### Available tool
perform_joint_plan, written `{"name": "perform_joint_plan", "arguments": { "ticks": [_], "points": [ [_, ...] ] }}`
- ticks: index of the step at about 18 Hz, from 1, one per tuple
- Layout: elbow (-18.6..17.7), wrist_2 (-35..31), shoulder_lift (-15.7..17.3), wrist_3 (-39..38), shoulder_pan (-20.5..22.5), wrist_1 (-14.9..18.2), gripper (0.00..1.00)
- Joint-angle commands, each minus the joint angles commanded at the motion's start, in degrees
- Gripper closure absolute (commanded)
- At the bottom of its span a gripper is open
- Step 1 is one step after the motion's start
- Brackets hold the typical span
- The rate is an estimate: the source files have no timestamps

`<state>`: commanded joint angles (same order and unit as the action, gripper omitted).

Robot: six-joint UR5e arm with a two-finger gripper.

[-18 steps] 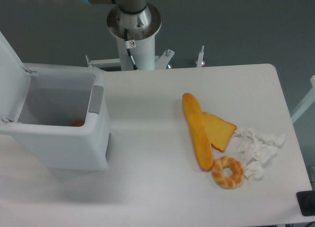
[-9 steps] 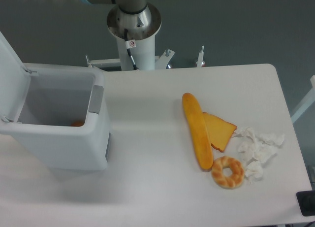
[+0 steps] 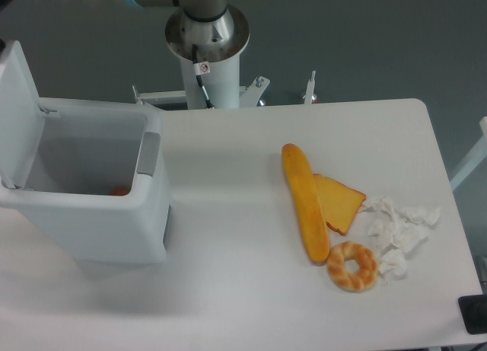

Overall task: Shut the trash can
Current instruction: 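Tip the lid forward over the can opening with the gripper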

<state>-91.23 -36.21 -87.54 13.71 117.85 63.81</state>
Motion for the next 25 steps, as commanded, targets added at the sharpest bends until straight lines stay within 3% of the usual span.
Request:
{"name": "perform_joint_plan", "arguments": {
  "ticks": [7, 17, 25],
  "points": [
    [-1.3, -5.4, 0.1, 4.0, 1.4, 0.0, 0.0],
    [-1.8, -6.2, 0.4, 6.1, 6.5, 0.1, 0.0],
    [-2.3, -9.9, 0.0, 7.8, 6.7, 0.2, 0.0]
  ]
}}
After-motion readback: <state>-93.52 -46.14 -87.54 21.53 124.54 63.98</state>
